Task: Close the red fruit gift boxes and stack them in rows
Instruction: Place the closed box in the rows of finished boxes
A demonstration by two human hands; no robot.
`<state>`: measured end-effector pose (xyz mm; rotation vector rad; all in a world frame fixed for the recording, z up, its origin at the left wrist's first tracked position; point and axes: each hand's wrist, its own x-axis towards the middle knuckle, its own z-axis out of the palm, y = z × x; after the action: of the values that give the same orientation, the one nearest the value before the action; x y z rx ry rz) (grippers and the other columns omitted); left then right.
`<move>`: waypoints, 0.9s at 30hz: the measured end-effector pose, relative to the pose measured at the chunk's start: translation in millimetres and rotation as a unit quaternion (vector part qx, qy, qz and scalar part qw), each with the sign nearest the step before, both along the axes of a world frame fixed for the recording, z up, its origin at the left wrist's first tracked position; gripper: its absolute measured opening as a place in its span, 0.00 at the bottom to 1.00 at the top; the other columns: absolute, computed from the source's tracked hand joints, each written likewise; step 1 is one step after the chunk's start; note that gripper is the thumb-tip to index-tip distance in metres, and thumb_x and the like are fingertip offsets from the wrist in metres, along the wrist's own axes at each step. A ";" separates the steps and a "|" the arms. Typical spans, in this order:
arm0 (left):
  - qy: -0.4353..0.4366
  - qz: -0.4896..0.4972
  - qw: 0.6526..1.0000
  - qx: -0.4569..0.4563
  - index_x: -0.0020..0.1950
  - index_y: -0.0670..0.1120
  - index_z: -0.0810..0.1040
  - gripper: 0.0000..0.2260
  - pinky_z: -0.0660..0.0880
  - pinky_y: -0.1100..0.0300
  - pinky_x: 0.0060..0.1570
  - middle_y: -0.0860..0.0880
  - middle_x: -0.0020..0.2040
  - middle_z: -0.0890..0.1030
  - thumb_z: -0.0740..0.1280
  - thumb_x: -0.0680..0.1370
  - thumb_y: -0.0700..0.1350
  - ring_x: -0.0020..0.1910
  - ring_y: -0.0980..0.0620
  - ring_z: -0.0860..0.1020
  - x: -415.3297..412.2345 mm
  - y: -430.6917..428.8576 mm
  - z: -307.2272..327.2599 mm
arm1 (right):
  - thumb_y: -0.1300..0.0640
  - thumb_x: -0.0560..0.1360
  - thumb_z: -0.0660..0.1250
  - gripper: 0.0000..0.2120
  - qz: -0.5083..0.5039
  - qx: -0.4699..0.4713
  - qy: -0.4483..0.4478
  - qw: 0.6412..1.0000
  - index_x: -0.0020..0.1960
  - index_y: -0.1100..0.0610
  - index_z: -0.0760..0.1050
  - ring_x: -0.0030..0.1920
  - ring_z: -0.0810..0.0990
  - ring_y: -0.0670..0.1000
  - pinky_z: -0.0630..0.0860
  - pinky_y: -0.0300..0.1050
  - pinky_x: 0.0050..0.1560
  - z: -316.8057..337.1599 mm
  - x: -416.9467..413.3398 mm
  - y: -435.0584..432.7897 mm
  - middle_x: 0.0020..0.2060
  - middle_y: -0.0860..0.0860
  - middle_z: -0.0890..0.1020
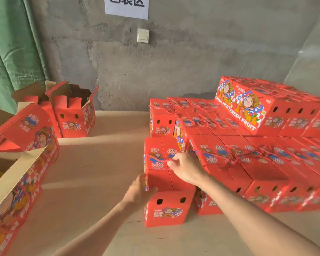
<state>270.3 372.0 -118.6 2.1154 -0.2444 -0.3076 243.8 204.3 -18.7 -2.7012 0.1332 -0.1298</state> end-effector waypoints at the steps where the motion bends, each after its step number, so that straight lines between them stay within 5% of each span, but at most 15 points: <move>1: 0.009 0.005 1.000 -0.014 0.72 0.43 0.63 0.30 0.71 0.56 0.60 0.45 0.65 0.73 0.70 0.74 0.48 0.61 0.46 0.74 0.5 -0.2 -1.7 | 0.48 0.78 0.60 0.22 0.011 -0.047 0.032 0.998 0.62 0.65 0.72 0.63 0.74 0.57 0.70 0.46 0.59 -16.1 -8.0 -3.3 0.60 0.61 0.76; 3: 0.026 0.010 0.998 -0.049 0.71 0.44 0.65 0.31 0.74 0.54 0.58 0.46 0.64 0.75 0.71 0.70 0.49 0.59 0.47 0.77 1.1 0.4 -2.2 | 0.42 0.79 0.56 0.33 0.053 -0.066 0.056 0.995 0.77 0.56 0.49 0.76 0.51 0.54 0.51 0.47 0.74 -48.2 -20.9 -5.6 0.76 0.55 0.53; 6: 0.009 0.015 0.997 -0.072 0.67 0.46 0.70 0.25 0.76 0.57 0.53 0.46 0.59 0.78 0.71 0.71 0.44 0.54 0.48 0.79 4.8 1.4 -3.8 | 0.41 0.81 0.49 0.27 0.136 -0.124 0.035 0.982 0.76 0.42 0.45 0.76 0.37 0.51 0.36 0.45 0.72 -81.3 -26.0 -5.0 0.77 0.50 0.39; 8: -0.006 0.004 0.998 -0.063 0.66 0.46 0.71 0.22 0.76 0.59 0.50 0.45 0.57 0.79 0.70 0.72 0.40 0.53 0.50 0.79 8.3 2.3 -5.0 | 0.42 0.81 0.46 0.24 0.142 -0.183 0.018 0.973 0.76 0.41 0.49 0.77 0.40 0.53 0.40 0.49 0.74 -89.2 -27.1 -4.3 0.77 0.52 0.41; 10: -0.004 -0.003 0.998 -0.065 0.64 0.47 0.72 0.21 0.76 0.60 0.48 0.47 0.54 0.80 0.71 0.72 0.39 0.52 0.51 0.79 11.0 3.4 -6.0 | 0.42 0.81 0.47 0.23 0.127 -0.234 -0.001 0.964 0.74 0.44 0.59 0.76 0.54 0.58 0.55 0.54 0.73 -88.7 -28.1 -1.4 0.76 0.56 0.54; 12: 0.009 -0.012 0.995 -0.095 0.62 0.48 0.72 0.21 0.78 0.56 0.50 0.47 0.54 0.81 0.71 0.70 0.42 0.51 0.52 0.81 12.5 4.7 -8.4 | 0.43 0.78 0.50 0.22 0.108 -0.255 -0.024 0.961 0.68 0.45 0.71 0.68 0.71 0.59 0.72 0.55 0.62 -90.8 -28.8 0.0 0.70 0.57 0.70; 14: 0.013 -0.044 0.992 -0.116 0.64 0.47 0.71 0.22 0.78 0.54 0.54 0.47 0.56 0.80 0.70 0.70 0.43 0.51 0.57 0.80 15.0 5.5 -13.2 | 0.43 0.77 0.51 0.22 0.099 -0.263 -0.036 0.959 0.64 0.45 0.75 0.64 0.75 0.57 0.76 0.54 0.57 -93.1 -26.2 -1.6 0.66 0.55 0.74; 17: -0.008 -0.074 0.995 -0.071 0.73 0.44 0.63 0.25 0.74 0.63 0.58 0.47 0.66 0.75 0.66 0.78 0.42 0.56 0.62 0.76 24.1 4.0 -24.6 | 0.43 0.77 0.50 0.22 0.101 -0.267 -0.031 0.958 0.64 0.44 0.75 0.64 0.76 0.57 0.77 0.54 0.56 -96.1 -15.3 -5.7 0.66 0.55 0.75; 20: -0.020 -0.075 0.997 -0.020 0.76 0.45 0.57 0.27 0.68 0.61 0.65 0.47 0.71 0.69 0.63 0.80 0.45 0.68 0.53 0.69 45.2 -8.7 -24.9 | 0.43 0.77 0.50 0.22 0.091 -0.251 -0.010 0.964 0.65 0.44 0.74 0.64 0.76 0.57 0.77 0.54 0.56 -93.4 2.8 -16.7 0.66 0.55 0.74; 23: -0.043 -0.066 0.997 0.026 0.77 0.49 0.56 0.27 0.66 0.63 0.62 0.48 0.72 0.69 0.62 0.80 0.45 0.69 0.50 0.69 78.2 -32.8 -8.3 | 0.43 0.80 0.47 0.22 0.089 -0.219 0.039 0.971 0.73 0.41 0.61 0.75 0.58 0.59 0.56 0.60 0.71 -84.4 36.7 -24.9 0.76 0.54 0.57; 25: -0.121 0.011 0.986 0.116 0.74 0.51 0.62 0.23 0.68 0.58 0.59 0.47 0.68 0.71 0.61 0.80 0.46 0.65 0.46 0.71 92.8 -51.0 5.6 | 0.47 0.79 0.55 0.26 0.010 -0.185 0.027 0.982 0.75 0.41 0.52 0.76 0.43 0.62 0.42 0.64 0.72 -84.9 58.0 -21.0 0.77 0.55 0.45; 27: -0.212 0.069 0.963 0.151 0.67 0.50 0.71 0.16 0.68 0.55 0.57 0.47 0.61 0.71 0.60 0.78 0.43 0.59 0.44 0.72 91.1 -68.7 10.7 | 0.53 0.69 0.70 0.34 -0.060 -0.144 0.002 0.988 0.73 0.47 0.64 0.73 0.56 0.68 0.56 0.67 0.69 -91.5 67.2 -8.6 0.74 0.62 0.58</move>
<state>361.4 303.3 -107.9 2.4741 -0.3127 0.2113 311.0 195.6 -110.2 -2.9806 0.3001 -0.1940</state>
